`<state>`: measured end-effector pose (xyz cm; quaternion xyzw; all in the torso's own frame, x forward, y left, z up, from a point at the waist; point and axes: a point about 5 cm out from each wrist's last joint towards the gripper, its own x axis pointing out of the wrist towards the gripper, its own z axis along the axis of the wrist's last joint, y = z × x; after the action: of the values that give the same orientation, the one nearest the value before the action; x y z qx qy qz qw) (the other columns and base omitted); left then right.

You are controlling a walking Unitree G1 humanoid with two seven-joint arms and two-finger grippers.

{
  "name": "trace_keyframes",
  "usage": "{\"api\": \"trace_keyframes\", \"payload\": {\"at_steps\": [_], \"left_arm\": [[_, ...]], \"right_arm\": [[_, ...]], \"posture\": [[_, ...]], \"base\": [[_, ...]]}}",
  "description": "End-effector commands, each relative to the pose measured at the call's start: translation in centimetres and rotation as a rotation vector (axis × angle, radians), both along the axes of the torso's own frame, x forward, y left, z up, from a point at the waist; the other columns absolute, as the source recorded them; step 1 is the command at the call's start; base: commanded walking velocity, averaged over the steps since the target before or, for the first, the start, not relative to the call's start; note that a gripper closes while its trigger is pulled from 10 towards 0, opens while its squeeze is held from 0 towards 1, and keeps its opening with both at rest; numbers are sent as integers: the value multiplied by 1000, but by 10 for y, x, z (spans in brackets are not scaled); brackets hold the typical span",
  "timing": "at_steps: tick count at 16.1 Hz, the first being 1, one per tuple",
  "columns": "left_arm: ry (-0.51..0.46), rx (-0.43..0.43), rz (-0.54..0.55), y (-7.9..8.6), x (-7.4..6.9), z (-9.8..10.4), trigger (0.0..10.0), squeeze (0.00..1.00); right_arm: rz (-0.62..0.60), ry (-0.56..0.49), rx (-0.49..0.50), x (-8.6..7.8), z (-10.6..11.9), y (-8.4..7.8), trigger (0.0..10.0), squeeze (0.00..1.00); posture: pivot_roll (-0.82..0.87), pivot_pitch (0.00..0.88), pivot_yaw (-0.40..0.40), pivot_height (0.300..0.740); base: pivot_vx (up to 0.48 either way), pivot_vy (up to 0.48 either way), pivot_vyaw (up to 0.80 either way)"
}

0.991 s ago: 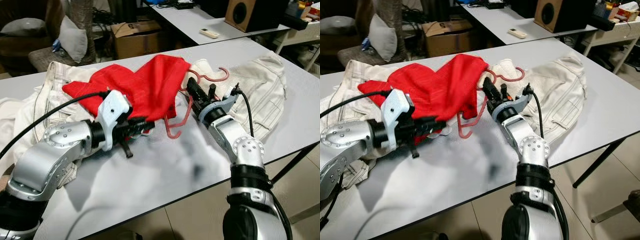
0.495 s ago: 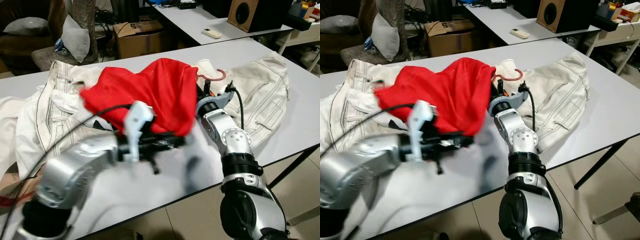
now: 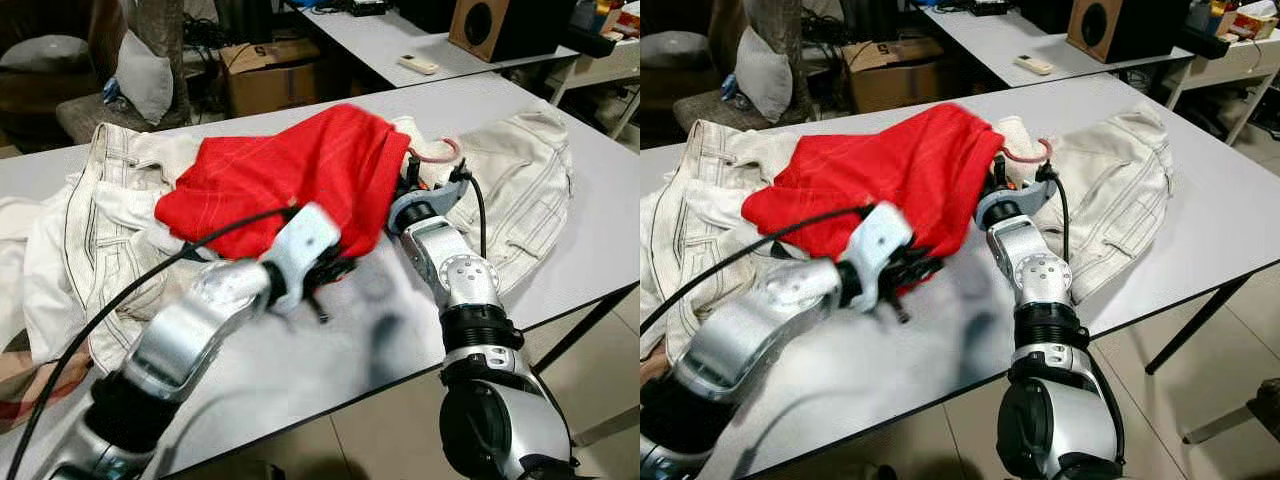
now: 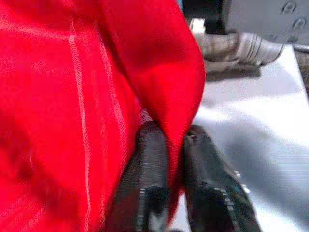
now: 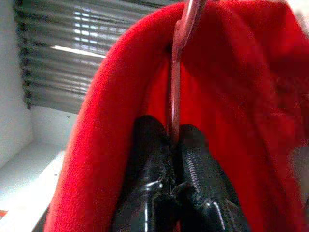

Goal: Hang hanger

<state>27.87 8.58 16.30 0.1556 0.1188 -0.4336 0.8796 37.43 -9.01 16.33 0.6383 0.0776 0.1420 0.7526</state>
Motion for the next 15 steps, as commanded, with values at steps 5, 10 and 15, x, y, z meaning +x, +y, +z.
{"api": "trace_keyframes", "payload": {"at_steps": [5,10,15], "left_arm": [[79,-153,-204,0,-42,13,10000,1000],[73,-182,-111,32,-44,16,10000,0],[-36,-305,477,118,-29,21,10000,0]], "right_arm": [[78,-101,-22,2,26,27,10000,0],[93,-164,-80,1,30,18,10000,0],[350,-503,-139,-46,68,8,10000,0]], "posture": [[17,0,25,740],[20,0,13,740],[32,0,7,740]], "base": [[0,0,0],[0,0,159],[0,0,800]]}}
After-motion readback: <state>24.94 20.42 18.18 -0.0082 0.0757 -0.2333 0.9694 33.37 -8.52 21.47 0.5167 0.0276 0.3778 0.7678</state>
